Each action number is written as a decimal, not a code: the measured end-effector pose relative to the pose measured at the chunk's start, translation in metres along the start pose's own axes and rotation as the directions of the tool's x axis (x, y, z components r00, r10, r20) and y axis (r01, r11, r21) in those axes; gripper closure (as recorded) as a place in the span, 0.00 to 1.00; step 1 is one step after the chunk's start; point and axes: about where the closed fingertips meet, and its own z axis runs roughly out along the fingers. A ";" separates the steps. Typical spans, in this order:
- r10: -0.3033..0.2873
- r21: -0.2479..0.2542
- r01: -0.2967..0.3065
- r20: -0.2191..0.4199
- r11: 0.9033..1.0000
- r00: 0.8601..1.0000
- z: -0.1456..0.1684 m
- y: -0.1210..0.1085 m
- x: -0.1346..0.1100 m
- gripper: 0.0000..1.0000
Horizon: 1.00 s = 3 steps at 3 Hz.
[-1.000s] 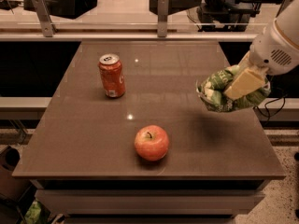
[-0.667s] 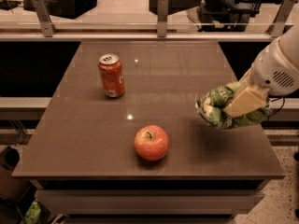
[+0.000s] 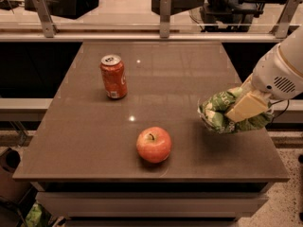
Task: Move green jalapeno chip bag near apple
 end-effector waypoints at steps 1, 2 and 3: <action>-0.002 -0.001 0.002 0.000 1.000 1.000 0.001 0.000 -0.001 0.35; -0.004 -0.002 0.004 0.000 1.000 1.000 0.002 0.001 -0.002 0.12; -0.006 -0.003 0.006 -0.001 1.000 1.000 0.003 0.001 -0.003 0.00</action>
Offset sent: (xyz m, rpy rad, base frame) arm 0.0002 0.0010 -0.0003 -0.0002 0.0001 0.0021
